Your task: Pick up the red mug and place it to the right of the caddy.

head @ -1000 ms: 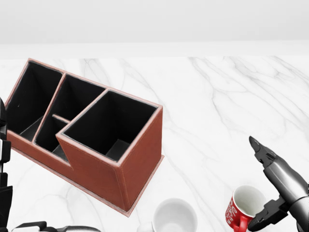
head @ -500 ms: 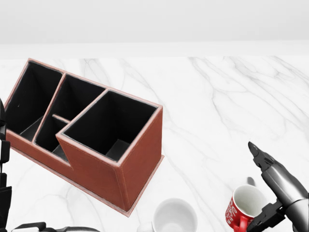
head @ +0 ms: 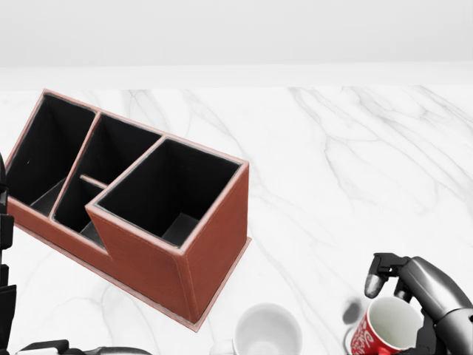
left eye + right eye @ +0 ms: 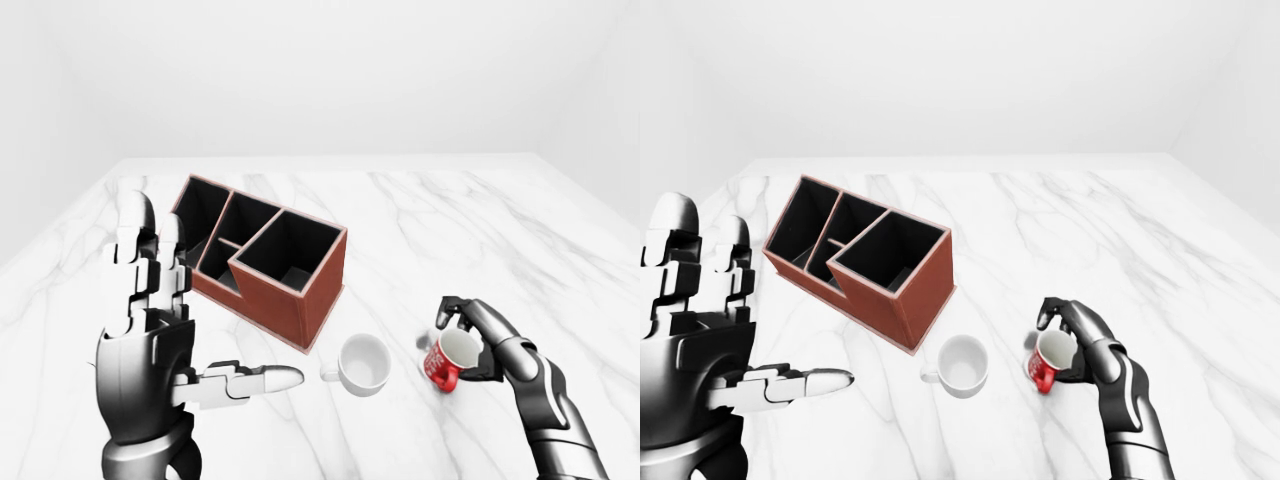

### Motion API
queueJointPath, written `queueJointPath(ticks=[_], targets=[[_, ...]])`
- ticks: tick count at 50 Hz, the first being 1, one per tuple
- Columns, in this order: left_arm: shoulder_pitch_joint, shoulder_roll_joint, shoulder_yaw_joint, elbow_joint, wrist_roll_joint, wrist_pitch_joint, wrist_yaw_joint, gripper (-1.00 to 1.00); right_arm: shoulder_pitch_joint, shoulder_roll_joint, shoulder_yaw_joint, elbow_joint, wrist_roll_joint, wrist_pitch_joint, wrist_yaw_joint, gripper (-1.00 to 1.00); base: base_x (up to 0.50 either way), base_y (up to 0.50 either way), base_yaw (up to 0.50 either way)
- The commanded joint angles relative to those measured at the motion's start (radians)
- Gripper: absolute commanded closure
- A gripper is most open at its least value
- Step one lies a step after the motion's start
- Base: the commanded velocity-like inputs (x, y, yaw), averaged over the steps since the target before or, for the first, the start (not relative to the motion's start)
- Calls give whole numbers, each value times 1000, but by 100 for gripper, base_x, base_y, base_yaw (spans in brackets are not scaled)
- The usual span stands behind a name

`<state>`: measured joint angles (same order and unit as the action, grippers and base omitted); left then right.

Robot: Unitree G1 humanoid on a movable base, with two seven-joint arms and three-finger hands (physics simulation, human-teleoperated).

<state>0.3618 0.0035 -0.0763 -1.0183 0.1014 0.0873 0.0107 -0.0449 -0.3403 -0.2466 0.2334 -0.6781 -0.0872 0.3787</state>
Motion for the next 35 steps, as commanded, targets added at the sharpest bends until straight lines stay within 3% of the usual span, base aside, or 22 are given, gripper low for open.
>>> queueJointPath(ticks=[1, 10, 15, 22, 35], targets=[[-46, 1, 8, 115, -3, 0, 12, -100, -26, 0, 5, 85, -6, 0, -25, 100, 0, 0, 0], [-46, 3, 1, 120, -1, 0, 16, -100, -25, -11, -21, 46, 6, 0, 7, 100, 0, 0, 0], [-45, 3, 2, 117, -2, 0, 16, -100, -14, -21, -59, -66, 10, 0, 76, 100, 0, 0, 0], [-40, 5, -4, 119, 0, 0, 18, -100, -41, -18, -85, -194, 11, 71, 163, 100, 0, 0, 0], [-42, 4, 3, 105, -4, 0, 15, -100, -96, -10, -59, -272, -4, 159, 208, 100, 0, 0, 0]])
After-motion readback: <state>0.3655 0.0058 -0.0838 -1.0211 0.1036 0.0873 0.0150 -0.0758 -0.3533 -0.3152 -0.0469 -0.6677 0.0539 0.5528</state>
